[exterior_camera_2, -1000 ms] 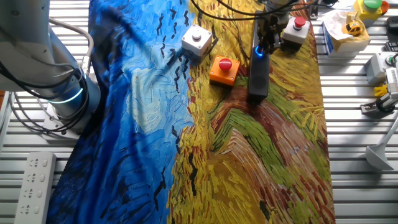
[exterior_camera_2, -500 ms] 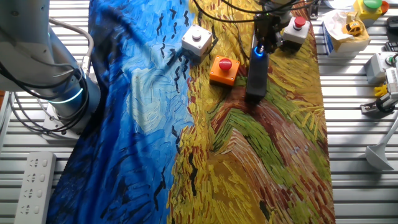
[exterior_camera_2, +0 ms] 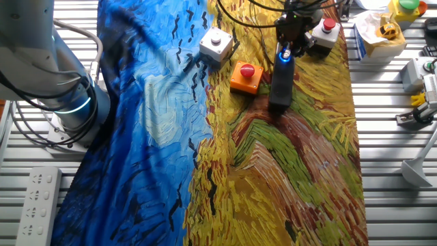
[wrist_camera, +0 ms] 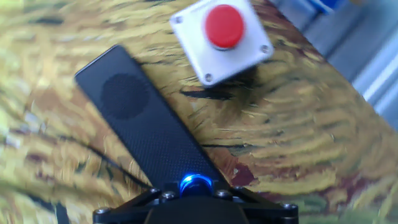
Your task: Turn the knob to decrease the volume of the speaker
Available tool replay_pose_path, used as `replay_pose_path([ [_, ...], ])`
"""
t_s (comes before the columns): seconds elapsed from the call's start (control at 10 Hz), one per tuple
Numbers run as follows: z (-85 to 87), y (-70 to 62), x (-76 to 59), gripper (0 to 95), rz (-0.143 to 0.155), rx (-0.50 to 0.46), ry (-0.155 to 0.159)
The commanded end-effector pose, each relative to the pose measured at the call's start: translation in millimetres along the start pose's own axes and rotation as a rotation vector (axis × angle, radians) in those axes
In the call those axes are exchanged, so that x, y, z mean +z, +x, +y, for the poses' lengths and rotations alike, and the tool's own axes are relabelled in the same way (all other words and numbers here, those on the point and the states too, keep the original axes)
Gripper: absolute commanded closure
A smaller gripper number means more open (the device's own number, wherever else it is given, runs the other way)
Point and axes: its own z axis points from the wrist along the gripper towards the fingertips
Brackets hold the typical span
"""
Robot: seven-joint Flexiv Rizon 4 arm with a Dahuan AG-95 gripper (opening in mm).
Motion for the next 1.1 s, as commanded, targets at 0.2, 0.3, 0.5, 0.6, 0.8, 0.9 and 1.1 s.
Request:
replay_pose_path([
  [0.2,1.3,2.5,-0.8,95.0,0.003,-0.321,0.007],
  [0.3,1.3,2.5,-0.8,95.0,0.007,-0.402,0.019],
  [0.5,1.4,2.4,-0.3,95.0,0.009,-0.51,0.038],
  [0.6,1.5,2.6,0.1,95.0,0.009,-0.537,0.04],
  [0.8,2.6,3.7,1.1,95.0,0.01,-0.643,0.047],
  [0.9,2.8,3.8,1.2,95.0,0.01,-0.657,0.049],
  [1.1,3.0,3.4,1.5,95.0,-0.005,-0.61,0.049],
])
